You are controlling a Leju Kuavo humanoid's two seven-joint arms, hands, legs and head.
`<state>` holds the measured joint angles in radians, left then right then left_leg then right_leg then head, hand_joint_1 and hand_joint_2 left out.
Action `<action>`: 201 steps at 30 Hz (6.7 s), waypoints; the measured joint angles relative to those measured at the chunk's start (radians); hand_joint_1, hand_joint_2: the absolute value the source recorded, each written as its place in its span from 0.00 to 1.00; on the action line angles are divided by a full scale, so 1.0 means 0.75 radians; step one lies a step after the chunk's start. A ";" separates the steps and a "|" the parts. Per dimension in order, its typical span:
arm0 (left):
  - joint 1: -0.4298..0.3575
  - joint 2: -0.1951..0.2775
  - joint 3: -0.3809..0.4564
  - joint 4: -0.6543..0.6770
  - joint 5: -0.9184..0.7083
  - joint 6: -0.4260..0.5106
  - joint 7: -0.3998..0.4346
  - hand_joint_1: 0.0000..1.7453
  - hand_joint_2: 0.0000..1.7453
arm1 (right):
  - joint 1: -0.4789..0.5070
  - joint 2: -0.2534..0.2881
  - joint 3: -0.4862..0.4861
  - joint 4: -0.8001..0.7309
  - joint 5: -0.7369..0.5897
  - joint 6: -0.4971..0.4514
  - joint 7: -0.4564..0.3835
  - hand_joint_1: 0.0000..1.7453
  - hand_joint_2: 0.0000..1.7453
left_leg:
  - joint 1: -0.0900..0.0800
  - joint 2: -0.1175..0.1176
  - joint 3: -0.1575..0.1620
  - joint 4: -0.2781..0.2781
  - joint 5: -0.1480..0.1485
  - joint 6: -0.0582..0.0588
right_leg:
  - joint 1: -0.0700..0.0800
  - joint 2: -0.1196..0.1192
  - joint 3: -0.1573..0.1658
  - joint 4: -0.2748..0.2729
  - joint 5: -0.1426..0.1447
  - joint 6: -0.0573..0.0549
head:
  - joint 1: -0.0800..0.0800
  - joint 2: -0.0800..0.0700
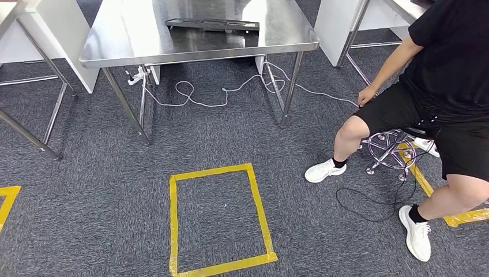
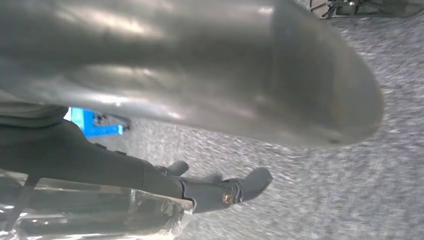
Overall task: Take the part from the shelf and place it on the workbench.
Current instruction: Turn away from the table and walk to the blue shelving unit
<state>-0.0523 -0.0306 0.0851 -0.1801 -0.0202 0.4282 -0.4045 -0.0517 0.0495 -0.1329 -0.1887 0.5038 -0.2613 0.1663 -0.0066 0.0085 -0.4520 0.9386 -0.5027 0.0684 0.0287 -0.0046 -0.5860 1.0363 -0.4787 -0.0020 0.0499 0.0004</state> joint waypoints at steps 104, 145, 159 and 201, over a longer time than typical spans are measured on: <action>0.004 -0.016 -0.044 0.000 -0.120 -0.092 0.038 0.00 0.00 | -0.003 0.014 -0.005 0.010 0.043 -0.002 0.045 0.00 0.00 | 0.015 0.142 -0.119 0.117 0.002 -0.054 | -0.046 -0.092 0.046 -0.034 -0.017 0.059 | 0.015 0.000; 0.020 -0.019 -0.056 0.001 -0.120 -0.038 0.054 0.00 0.00 | 0.001 0.037 -0.017 0.011 0.101 0.013 0.042 0.00 0.00 | 0.042 -0.034 -0.219 0.337 -0.080 -0.089 | -0.042 0.101 0.028 -0.030 0.024 -0.020 | 0.009 0.000; 0.018 -0.033 -0.055 0.000 -0.127 -0.045 0.052 0.00 0.00 | 0.003 0.027 -0.016 0.011 0.119 0.015 0.045 0.00 0.00 | 0.034 0.063 -0.114 0.077 0.026 -0.030 | -0.069 0.015 -0.171 0.297 -0.099 0.054 | 0.019 0.000; 0.020 0.010 0.015 0.000 -0.010 -0.562 -0.048 0.00 0.00 | 0.006 -0.009 -0.267 0.011 -0.119 0.155 -0.031 0.00 0.00 | 0.047 0.012 -0.174 0.291 -0.133 -0.108 | -0.076 -0.001 0.037 -0.041 0.012 0.004 | 0.001 0.000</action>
<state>-0.0373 -0.0229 0.0966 -0.1803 -0.0273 0.0066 -0.4407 -0.0474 0.0426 -0.3331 -0.1804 0.4149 -0.1451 0.1430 0.0289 0.0176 -0.5824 1.1572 -0.6024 -0.0128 -0.0281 -0.0051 -0.5583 1.0057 -0.4695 0.0010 0.0506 0.0004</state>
